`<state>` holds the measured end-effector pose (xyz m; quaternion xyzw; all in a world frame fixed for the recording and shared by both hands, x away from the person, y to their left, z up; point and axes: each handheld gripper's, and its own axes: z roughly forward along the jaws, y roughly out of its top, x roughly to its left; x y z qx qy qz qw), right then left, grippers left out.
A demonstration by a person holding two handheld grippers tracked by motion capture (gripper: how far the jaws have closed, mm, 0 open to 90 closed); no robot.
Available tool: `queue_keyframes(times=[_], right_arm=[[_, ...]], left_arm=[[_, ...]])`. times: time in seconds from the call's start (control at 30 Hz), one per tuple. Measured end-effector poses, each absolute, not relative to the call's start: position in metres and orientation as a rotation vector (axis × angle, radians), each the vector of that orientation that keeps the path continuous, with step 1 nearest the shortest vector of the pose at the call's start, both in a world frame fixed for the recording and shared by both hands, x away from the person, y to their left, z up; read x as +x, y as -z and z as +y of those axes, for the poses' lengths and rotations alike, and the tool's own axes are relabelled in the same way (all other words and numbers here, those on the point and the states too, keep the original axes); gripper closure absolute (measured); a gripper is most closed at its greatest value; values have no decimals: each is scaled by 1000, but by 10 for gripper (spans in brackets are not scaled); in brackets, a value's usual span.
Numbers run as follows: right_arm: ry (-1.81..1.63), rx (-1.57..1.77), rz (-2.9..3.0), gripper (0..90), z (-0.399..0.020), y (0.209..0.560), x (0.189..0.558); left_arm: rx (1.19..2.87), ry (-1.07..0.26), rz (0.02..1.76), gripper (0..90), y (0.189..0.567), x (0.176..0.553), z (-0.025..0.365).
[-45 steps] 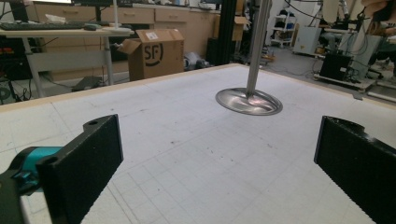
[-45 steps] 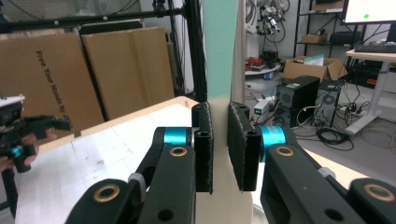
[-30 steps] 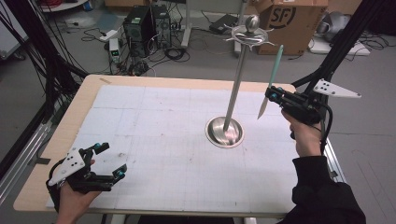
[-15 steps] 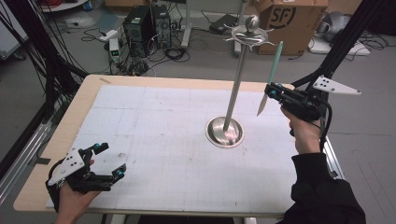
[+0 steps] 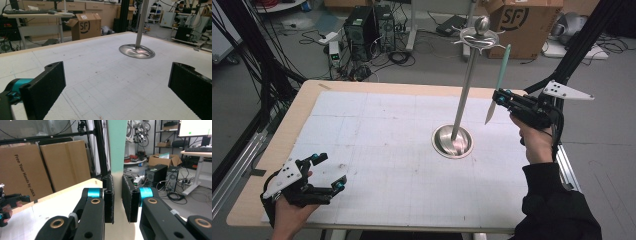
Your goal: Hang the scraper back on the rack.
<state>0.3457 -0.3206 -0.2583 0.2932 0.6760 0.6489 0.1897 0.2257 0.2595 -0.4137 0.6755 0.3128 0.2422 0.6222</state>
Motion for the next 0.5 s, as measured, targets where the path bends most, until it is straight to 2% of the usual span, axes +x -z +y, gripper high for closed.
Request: queue_keyframes(times=[0.5], right_arm=[[-1817,820,1930,811,-313,261,350]], left_arm=[[1548,-555,720,17,414,226,260]])
